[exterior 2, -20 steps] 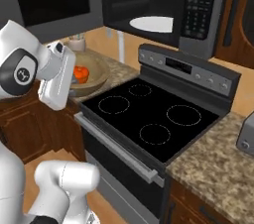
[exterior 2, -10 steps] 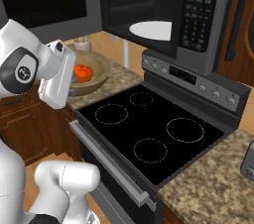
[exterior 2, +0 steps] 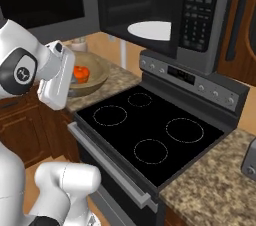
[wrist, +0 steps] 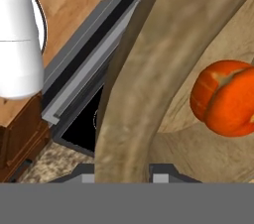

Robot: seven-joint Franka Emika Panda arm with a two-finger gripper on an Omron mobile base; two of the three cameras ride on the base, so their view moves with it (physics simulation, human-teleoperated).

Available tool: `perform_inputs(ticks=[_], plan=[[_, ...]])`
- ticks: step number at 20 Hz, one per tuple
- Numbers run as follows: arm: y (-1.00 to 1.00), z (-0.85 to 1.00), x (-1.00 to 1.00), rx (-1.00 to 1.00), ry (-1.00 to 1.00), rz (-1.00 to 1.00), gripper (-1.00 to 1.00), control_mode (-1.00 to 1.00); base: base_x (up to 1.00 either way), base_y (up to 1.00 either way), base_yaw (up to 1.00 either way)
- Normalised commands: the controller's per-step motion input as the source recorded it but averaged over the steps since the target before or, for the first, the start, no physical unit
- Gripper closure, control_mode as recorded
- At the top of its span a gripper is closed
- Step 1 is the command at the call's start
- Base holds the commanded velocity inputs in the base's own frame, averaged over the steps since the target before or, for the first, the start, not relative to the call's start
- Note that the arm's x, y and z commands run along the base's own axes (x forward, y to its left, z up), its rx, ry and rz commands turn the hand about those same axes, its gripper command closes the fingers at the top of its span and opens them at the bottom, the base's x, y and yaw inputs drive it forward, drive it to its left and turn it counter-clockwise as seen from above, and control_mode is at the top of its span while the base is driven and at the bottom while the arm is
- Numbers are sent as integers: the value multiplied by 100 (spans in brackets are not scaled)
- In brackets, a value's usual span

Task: Pick the squash from the sink and place it in the bowl. Then pick the bowl and place it in the microwave. Then close the microwave door and press the start button.

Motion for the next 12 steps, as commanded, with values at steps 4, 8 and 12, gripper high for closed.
perform_inputs(ticks=[4,8,12], plan=[[0,0,0,0,0,0,100,100,6,0,-17],[0,6,0,0,-2,0,100,-100,1,0,0],[0,43,-8,-3,-12,0,100,-100,0,0,0]])
